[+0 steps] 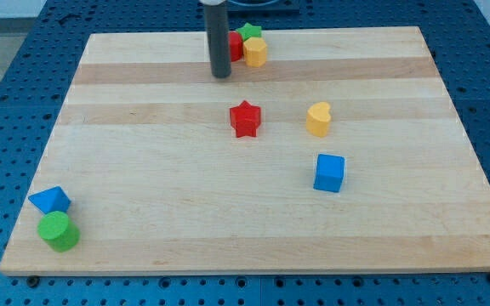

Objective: Push red star a bit right and up

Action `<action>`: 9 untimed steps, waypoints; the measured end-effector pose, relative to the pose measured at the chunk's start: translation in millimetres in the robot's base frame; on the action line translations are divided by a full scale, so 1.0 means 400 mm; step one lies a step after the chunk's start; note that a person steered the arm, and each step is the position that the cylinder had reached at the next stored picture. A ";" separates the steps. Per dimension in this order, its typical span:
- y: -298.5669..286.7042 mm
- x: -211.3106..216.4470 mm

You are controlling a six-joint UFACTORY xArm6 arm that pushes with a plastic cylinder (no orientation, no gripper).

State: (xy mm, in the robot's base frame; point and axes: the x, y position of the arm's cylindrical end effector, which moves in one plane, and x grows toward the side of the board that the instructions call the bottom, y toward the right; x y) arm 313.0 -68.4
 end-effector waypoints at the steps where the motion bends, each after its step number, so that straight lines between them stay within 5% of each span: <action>1: -0.072 0.063; 3: -0.087 0.288; 4: -0.025 0.313; 9: 0.150 0.248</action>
State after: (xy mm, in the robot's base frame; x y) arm 412.1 -8.4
